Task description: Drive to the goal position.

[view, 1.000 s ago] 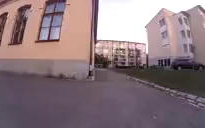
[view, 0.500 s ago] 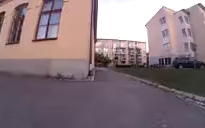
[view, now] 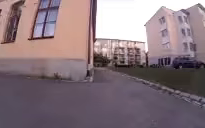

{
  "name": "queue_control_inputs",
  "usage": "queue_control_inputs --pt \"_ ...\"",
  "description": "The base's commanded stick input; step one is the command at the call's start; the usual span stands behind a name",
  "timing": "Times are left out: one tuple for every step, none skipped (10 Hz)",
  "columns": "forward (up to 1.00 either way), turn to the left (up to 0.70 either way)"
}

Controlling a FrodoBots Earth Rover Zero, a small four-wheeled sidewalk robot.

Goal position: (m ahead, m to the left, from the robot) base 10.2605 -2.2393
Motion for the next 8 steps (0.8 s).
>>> queue_control_inputs --pt "0.5 -0.51" --pt "0.5 -0.51" --pt "0.5 -0.51" --pt "0.5 -0.51" --pt "0.5 -0.51" --pt "0.5 -0.32" --pt "0.5 -0.01" --pt "0.5 -0.01"
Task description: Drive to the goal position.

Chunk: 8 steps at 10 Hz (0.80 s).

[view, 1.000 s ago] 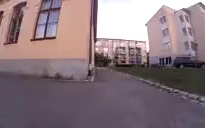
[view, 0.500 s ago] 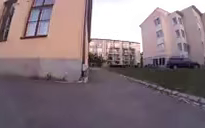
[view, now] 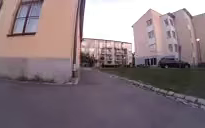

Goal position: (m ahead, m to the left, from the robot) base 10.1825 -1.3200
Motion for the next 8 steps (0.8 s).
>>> queue_control_inputs --pt "0.5 -0.01" --pt "0.5 -0.01" --pt "0.5 -0.01" --pt "0.5 -0.01" --pt "0.5 -0.01" --pt "0.5 -0.01" --pt "0.5 -0.01" --pt "0.5 -0.01"
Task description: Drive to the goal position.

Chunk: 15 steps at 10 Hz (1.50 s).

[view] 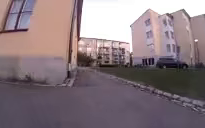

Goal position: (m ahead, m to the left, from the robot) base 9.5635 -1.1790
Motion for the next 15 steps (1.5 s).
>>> queue_control_inputs --pt "0.5 -0.01" --pt "0.5 -0.01" --pt "0.5 -0.01" --pt "0.5 -0.01" --pt "0.5 -0.01" --pt "0.5 -0.01" --pt "0.5 -0.01" --pt "0.5 -0.01" --pt "0.5 -0.01" --pt "0.5 -0.01" --pt "0.5 -0.01" --pt "0.5 -0.01" --pt "0.5 -0.01" --pt "0.5 -0.01" --pt "0.5 -0.01"
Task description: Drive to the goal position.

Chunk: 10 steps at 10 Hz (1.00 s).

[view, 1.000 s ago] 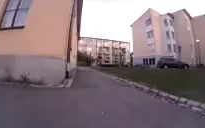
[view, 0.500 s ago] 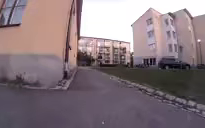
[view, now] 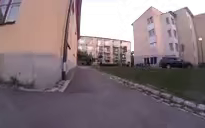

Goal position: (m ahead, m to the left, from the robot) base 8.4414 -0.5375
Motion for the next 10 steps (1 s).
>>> queue_control_inputs --pt "0.5 -0.01" --pt "0.5 -0.01" --pt "0.5 -0.01" --pt "0.5 -0.01" --pt "0.5 -0.01" --pt "0.5 -0.01" --pt "0.5 -0.01" --pt "0.5 -0.01" --pt "0.5 -0.01" --pt "0.5 -0.01"
